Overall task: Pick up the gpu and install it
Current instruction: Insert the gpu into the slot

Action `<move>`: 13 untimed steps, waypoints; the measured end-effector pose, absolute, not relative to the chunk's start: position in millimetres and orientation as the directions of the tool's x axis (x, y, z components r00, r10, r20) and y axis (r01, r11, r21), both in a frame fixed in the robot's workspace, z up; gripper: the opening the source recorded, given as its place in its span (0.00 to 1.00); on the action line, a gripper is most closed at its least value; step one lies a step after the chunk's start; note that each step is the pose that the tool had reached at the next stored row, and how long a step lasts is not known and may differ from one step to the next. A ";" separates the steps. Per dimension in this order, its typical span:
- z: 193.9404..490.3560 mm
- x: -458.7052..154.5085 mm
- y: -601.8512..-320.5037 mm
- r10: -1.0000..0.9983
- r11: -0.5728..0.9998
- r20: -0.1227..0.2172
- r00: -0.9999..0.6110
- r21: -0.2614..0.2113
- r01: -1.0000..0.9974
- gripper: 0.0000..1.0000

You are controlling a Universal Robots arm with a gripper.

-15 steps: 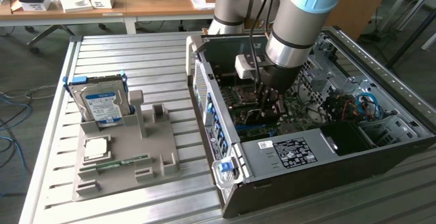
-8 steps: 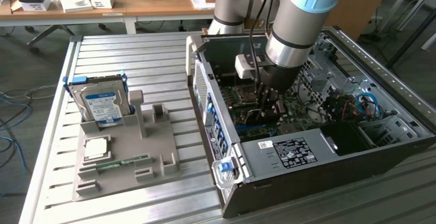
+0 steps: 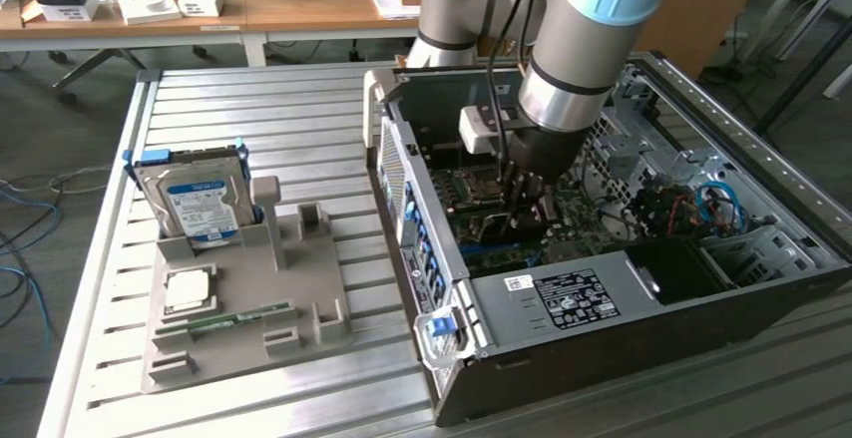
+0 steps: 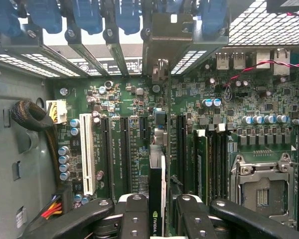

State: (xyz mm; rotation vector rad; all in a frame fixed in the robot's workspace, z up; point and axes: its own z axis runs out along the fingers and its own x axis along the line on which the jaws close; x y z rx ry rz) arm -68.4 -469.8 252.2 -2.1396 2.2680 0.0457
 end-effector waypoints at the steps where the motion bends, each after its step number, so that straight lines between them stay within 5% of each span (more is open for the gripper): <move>1: 252.2 -68.4 -469.8 -0.998 0.058 -0.037 -0.058 0.005 -0.998 0.26; 13: 251.7 -68.6 -469.8 -0.998 0.058 -0.037 -0.058 0.005 -0.998 0.26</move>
